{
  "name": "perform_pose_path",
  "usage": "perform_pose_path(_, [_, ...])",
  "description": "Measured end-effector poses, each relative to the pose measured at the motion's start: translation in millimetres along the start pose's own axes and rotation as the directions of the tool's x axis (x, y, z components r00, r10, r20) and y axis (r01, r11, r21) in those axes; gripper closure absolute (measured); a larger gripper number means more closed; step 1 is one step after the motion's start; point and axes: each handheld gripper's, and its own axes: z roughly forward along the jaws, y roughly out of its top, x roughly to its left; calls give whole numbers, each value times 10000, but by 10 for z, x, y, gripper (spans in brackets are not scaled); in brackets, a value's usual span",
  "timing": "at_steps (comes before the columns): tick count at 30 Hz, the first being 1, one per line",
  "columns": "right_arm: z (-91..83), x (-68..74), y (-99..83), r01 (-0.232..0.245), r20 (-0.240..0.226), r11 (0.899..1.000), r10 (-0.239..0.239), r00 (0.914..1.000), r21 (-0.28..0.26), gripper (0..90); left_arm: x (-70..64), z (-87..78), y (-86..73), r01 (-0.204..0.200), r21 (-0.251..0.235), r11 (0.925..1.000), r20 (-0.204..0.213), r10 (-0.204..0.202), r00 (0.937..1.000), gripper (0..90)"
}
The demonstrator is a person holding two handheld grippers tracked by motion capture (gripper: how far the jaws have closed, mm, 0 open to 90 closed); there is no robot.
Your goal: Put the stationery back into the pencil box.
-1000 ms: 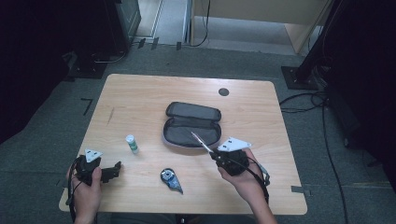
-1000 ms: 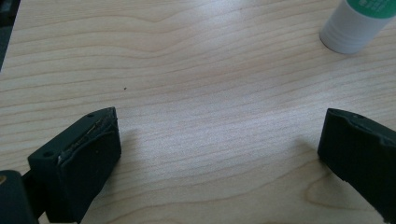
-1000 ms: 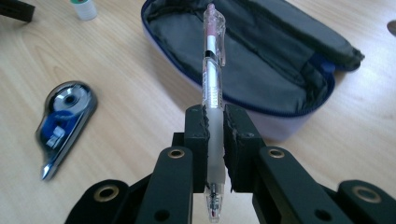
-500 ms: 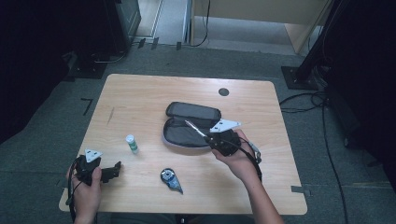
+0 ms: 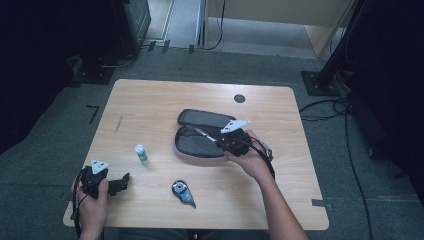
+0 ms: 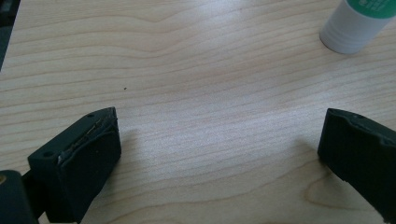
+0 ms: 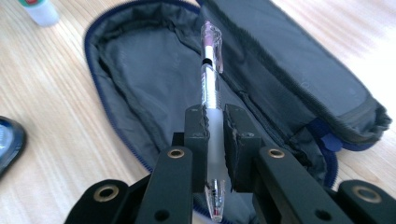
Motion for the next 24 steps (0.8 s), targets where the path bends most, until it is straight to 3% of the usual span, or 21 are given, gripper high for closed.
perform_pose_path(11, [218, -4, 90, 584, -692, 9978, -560, 9960, 321, 807, 0, 0, 0, -1, -1, 10000, 1, 1, 10000, 0])
perform_pose_path(24, [373, -121, 119, 715, -748, 9921, -640, 9951, 1033, 805, 0, 0, 0, -2, -1, 10000, 1, 2, 10000, 0])
